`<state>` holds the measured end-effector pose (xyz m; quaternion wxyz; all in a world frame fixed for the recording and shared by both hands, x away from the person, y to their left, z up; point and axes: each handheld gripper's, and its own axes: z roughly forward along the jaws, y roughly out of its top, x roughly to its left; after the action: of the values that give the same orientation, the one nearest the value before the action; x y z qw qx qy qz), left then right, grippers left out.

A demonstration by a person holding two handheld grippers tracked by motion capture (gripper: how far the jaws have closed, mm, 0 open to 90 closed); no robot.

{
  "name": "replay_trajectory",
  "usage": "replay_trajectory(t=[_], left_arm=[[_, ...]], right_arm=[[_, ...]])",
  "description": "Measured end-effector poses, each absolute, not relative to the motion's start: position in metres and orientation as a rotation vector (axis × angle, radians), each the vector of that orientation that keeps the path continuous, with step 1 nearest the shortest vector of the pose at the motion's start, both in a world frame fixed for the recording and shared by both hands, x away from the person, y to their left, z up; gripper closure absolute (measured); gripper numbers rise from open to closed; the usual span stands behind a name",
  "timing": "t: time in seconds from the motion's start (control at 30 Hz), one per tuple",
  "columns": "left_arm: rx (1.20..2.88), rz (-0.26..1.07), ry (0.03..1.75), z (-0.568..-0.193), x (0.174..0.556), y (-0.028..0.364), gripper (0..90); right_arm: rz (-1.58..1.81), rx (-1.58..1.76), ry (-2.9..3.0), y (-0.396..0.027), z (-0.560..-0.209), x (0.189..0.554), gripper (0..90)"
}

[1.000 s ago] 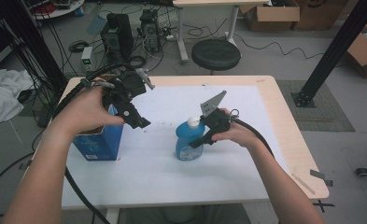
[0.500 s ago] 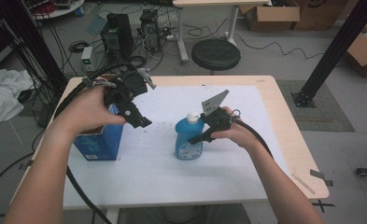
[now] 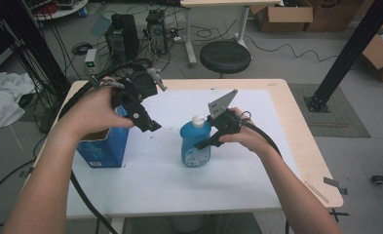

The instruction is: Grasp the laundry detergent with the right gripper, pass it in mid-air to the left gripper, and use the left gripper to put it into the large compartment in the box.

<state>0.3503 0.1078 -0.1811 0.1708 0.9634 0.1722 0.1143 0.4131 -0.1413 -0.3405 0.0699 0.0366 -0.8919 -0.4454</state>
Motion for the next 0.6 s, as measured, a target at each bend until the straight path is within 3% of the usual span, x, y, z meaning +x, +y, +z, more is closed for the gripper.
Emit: replay_trajectory(t=[0.6], left_arm=[[2.770, 0.268, 0.410, -0.169, 0.351, 0.085, 1.8]], right_arm=[[-1.276, 0.186, -2.717, -0.112, -0.287, 0.400, 44.7]])
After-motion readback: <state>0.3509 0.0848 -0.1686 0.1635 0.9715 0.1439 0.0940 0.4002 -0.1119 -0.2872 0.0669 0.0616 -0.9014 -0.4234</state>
